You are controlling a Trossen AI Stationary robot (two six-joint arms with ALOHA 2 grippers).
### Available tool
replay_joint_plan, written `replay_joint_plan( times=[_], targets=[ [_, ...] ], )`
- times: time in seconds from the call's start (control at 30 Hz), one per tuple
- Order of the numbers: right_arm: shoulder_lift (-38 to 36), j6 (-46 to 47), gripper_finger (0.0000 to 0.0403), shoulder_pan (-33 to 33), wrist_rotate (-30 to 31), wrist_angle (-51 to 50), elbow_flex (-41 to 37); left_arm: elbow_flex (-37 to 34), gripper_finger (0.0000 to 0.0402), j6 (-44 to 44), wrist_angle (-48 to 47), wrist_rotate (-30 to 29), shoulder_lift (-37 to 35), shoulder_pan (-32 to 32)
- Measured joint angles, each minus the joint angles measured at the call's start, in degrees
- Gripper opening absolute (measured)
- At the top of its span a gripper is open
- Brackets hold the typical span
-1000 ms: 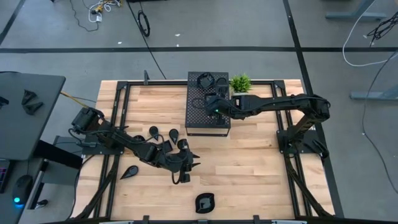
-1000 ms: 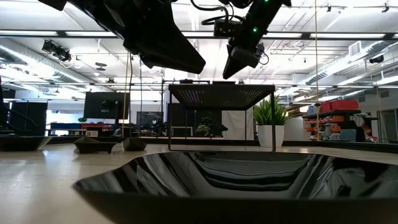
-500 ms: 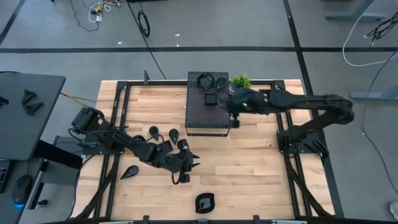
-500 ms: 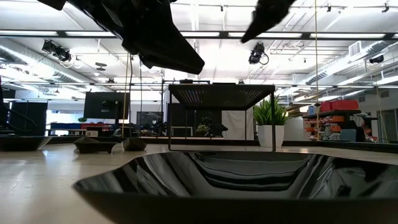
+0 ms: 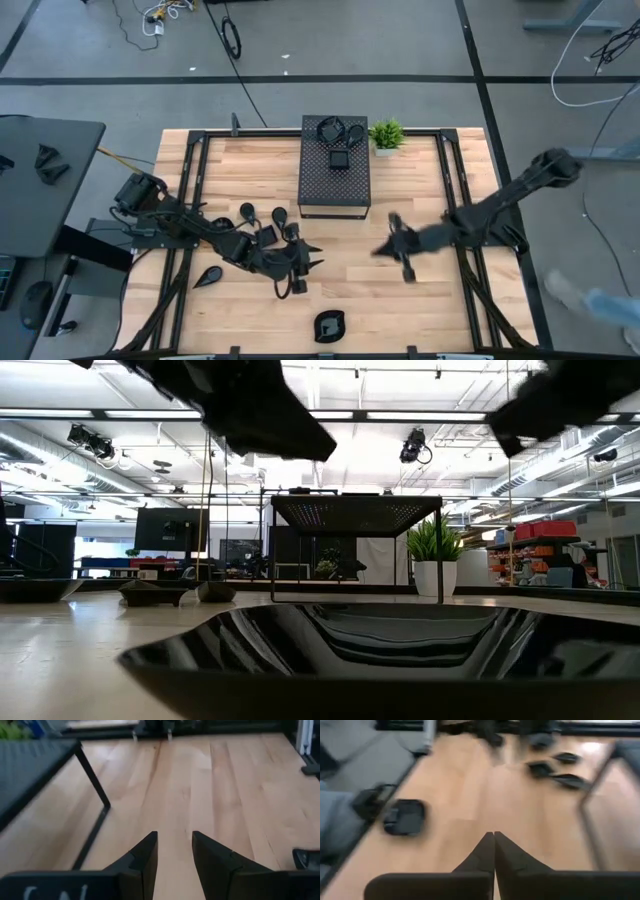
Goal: Pick & Place Mini shaped plates
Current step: Stack the black leaf-shaped plate on top of the black leaf-shaped plate on the shelf
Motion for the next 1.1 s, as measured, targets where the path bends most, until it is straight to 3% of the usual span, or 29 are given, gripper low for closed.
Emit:
replay_joint_plan(
  times=[0.07, 0.17, 0.33, 0.4, 0.57, 0.67, 0.77, 1.1],
  targets=[
    [2.00, 1.27, 0.0006, 4.42, 1.82, 8.98, -3.98, 0.66, 0.0123, 1.76, 0.31, -2.21, 0.08, -0.92],
    [5.47, 2.07, 0.0006, 9.15, 9.39, 19.73, -7.13, 3.64, 0.0111, 6.32, -0.24, -5.64, 0.62, -3.42],
    [10.25, 1.97, 0.0004, 11.72, 16.91, 22.01, -7.26, 10.92, 0.0078, 10.88, -8.77, -4.65, 2.46, -7.96],
    [11.36, 1.96, 0.0007, 11.57, 17.01, 22.44, -7.26, 13.63, 0.0064, 10.98, -13.28, 0.35, 3.31, -9.41],
    [12.71, 1.05, 0.0010, 10.80, 17.00, 23.29, -7.24, 15.16, 0.0042, 13.79, -16.61, 21.49, 7.04, -11.25],
    [12.71, 0.25, 0.0007, 10.57, 16.99, 23.62, -7.24, 15.16, 0.0040, 15.48, -15.96, 28.49, 9.70, -11.32],
    [12.71, -0.37, 0.0005, 10.31, 17.00, 23.74, -7.24, 15.16, 0.0048, 19.74, -13.10, 30.34, 12.46, -11.13],
    [12.71, 1.97, 0.0009, 8.57, 16.98, 24.01, -7.24, 20.35, 0.0120, 46.51, -14.04, 30.46, 19.60, -9.38]
  ],
)
